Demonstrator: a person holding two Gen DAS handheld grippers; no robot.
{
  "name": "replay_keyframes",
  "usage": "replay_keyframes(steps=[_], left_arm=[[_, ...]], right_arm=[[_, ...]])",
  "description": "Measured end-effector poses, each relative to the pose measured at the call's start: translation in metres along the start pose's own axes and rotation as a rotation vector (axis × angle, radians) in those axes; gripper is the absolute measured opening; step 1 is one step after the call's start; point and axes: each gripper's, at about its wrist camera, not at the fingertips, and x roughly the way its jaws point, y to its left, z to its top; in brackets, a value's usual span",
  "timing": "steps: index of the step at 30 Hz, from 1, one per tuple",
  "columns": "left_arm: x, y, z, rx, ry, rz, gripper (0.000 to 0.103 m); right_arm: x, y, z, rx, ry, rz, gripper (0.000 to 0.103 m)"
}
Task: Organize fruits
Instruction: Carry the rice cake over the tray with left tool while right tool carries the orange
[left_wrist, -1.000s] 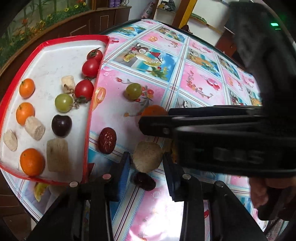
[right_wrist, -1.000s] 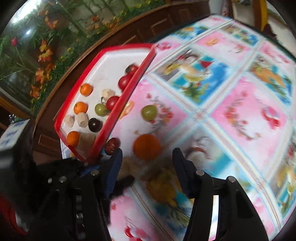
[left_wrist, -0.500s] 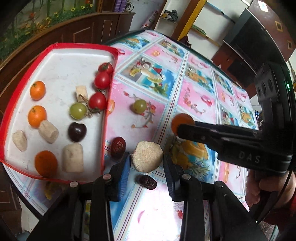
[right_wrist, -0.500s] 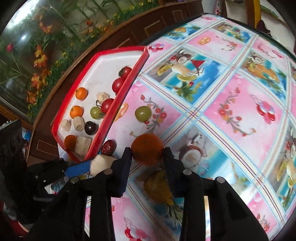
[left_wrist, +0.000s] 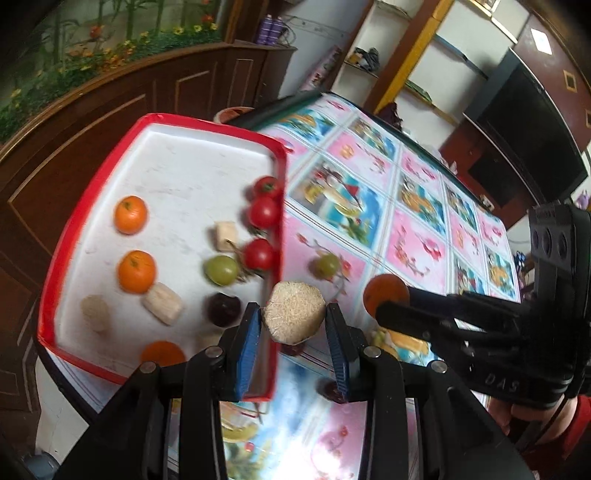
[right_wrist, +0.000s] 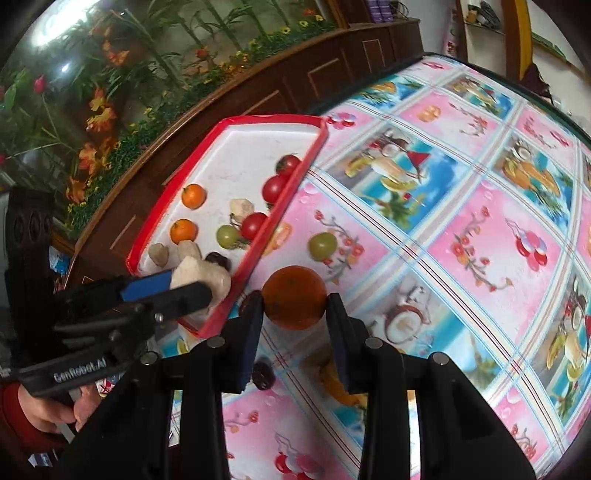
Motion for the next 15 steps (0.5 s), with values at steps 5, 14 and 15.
replay_keyframes(steps=[5,14,15], left_arm=[[-0.006,0.024,0.009,-0.042,-0.02,0.02,0.035],[-0.004,0.062,0.025,-0.107,-0.019,0.045,0.035],[-0.002,0.064,0.027,-0.108,-0.017,0.046,0.035]], right_arm=[[0.007,0.017,0.009,-0.043,0.002,0.016,0.037],[0.026,0.041,0.031,-0.089,0.007,0.032,0.037],[0.029,0.043,0.035,-0.091,0.008,0.035,0.037]])
